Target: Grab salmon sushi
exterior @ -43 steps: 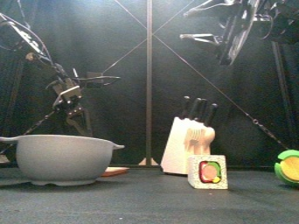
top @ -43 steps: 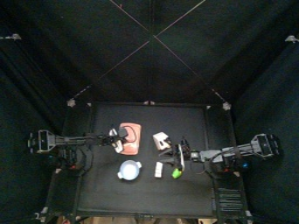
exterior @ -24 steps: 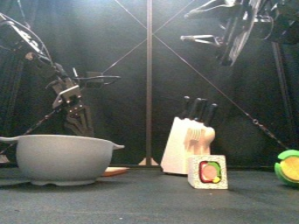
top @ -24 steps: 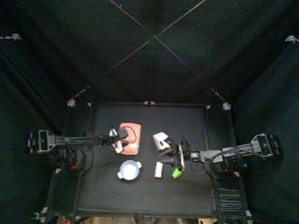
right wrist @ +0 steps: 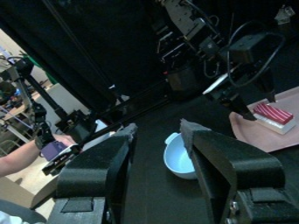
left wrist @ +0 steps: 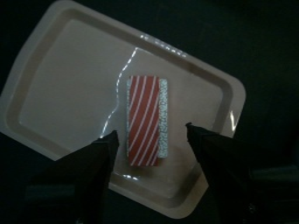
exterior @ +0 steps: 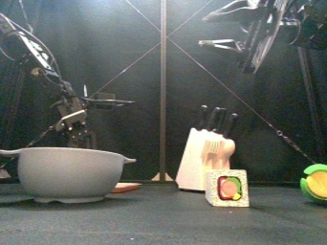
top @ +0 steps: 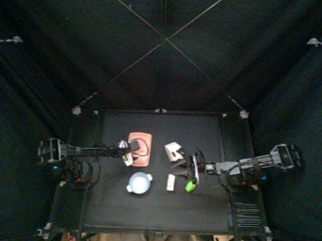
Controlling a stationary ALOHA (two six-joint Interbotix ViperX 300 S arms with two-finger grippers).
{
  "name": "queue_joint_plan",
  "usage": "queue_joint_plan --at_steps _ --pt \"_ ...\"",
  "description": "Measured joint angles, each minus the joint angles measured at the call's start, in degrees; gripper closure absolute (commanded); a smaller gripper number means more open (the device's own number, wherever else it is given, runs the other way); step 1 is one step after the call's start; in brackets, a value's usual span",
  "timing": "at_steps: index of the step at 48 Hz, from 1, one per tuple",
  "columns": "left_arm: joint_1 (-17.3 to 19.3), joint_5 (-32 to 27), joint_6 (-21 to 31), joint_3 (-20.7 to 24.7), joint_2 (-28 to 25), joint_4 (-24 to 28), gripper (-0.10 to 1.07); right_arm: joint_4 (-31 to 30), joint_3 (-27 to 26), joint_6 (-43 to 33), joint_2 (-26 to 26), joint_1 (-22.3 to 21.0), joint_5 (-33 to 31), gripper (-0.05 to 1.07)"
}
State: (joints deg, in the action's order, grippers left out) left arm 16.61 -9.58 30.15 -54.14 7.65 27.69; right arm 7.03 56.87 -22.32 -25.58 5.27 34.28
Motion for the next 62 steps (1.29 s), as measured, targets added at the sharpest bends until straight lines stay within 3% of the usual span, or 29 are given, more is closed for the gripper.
queue_joint_plan --at_steps 24,43,51,62 --pt "0.09 -0.26 0.00 1.49 -4.48 1.41 0.05 0.00 -0.09 0.00 0.00 0.00 -0.09 0.21" --pt "0.09 -1.67 0.00 1.58 -4.66 2.11 0.33 0.09 0.00 -0.09 0.00 0.00 0.00 0.21" --pt "-0.18 -3.96 -0.09 1.76 -2.99 2.20 0.37 0.00 0.26 -0.09 0.00 0.00 0.00 0.21" --pt "-3.08 -6.68 0.00 2.20 4.83 2.20 0.37 -0.26 0.35 0.44 0.00 -0.09 0.00 0.21"
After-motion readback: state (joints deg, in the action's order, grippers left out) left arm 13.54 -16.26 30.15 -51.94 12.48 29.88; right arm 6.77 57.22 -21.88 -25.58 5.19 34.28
